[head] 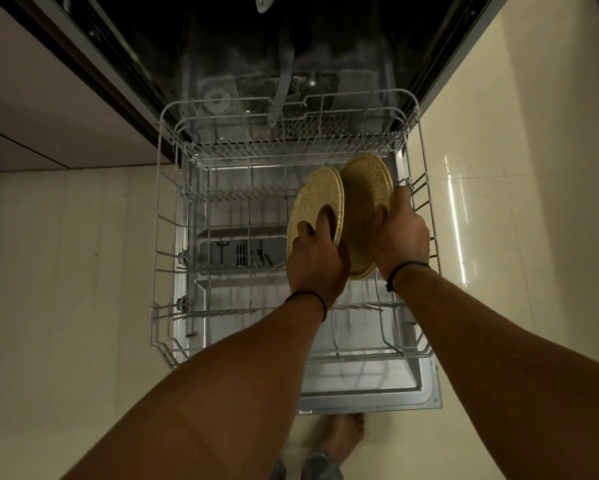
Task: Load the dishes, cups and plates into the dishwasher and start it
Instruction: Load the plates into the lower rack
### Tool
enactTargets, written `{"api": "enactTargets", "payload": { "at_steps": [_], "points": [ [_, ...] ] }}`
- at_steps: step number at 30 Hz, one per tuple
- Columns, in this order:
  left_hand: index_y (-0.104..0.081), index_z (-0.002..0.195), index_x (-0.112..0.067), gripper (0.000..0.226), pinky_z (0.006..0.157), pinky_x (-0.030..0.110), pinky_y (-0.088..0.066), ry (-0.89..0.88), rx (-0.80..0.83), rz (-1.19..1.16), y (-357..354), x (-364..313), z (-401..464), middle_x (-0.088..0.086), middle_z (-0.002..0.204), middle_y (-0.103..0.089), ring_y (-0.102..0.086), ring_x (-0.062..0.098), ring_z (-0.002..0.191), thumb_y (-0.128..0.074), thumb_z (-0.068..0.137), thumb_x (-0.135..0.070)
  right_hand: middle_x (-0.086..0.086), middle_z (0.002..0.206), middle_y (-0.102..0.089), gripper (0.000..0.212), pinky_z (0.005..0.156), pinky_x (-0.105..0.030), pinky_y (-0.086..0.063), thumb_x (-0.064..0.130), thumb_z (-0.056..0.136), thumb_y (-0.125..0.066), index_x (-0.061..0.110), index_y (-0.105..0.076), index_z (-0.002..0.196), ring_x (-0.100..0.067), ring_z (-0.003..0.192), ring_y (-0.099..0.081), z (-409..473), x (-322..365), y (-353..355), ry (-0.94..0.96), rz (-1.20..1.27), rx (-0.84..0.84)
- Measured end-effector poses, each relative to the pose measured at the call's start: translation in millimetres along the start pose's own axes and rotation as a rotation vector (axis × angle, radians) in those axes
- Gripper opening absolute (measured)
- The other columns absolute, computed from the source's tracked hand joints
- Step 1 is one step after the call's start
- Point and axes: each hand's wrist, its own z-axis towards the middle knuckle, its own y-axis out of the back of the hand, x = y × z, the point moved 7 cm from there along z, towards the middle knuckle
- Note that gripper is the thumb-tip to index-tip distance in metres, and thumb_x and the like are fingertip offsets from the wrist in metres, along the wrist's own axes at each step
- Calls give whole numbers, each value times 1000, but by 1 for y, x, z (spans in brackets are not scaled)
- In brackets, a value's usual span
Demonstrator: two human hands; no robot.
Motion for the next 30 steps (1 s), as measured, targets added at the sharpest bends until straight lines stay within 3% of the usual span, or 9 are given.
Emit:
{"api": "enactTargets", "payload": {
  "at_steps": [9, 12, 14, 16, 19, 24, 30],
  "points": [
    [-39, 144, -25, 51, 80, 43, -54, 34, -117, -146, 4, 16, -2, 13, 124, -53, -57, 32, 104, -44, 97, -45, -10, 94, -62, 22, 69, -40, -53, 21, 102, -37, 16, -40, 123, -30, 83, -61, -9, -13, -7, -44, 105, -41],
    [-35, 144, -27, 59, 79, 40, -53, 5, -34, -91, -3, 27, -6, 12, 126, -51, -56, 28, 107, -43, 94, -58, -11, 98, -61, 25, 68, -35, -47, 20, 100, -38, 14, -35, 124, -29, 85, -59, -10, -11, -9, -47, 103, 28],
    [-30, 146, -28, 66, 79, 41, -53, 3, 42, -34, -9, 29, -9, 14, 126, -49, -54, 30, 109, -41, 92, -64, -14, 101, -63, 32, 71, -40, -51, 22, 98, -41, 13, -32, 128, -32, 87, -61, -13, -8, -8, -37, 79, 61],
    [-27, 148, -28, 69, 82, 44, -52, 32, 73, -17, -12, 31, -10, 16, 127, -48, -52, 34, 111, -42, 92, -64, -15, 101, -64, 40, 73, -44, -54, 24, 97, -43, 12, -29, 132, -34, 86, -63, -15, -7, -6, -25, 36, 78],
    [-23, 150, -28, 72, 84, 47, -52, 49, 109, 3, -16, 34, -9, 17, 127, -47, -51, 36, 113, -46, 91, -62, -13, 95, -64, 38, 64, -37, -48, 25, 99, -41, 12, -27, 132, -33, 80, -63, -13, -12, -8, -10, -18, 103],
    [-20, 148, -25, 90, 85, 48, -53, 61, 103, -28, -12, 38, -10, 15, 129, -46, -52, 33, 114, -58, 79, -68, -10, 102, -61, 33, 64, -32, -39, 32, 101, -43, 15, -31, 127, -26, 79, -57, -12, -12, -8, 8, 20, 93],
    [-17, 148, -22, 101, 86, 49, -54, 47, 76, -15, -2, 40, -22, 15, 139, -39, -49, 33, 121, -62, 74, -73, -10, 114, -62, 35, 67, -32, -47, 34, 98, -50, 17, -36, 126, -29, 95, -64, -22, -20, -5, 1, 112, 41]
  ]
}}
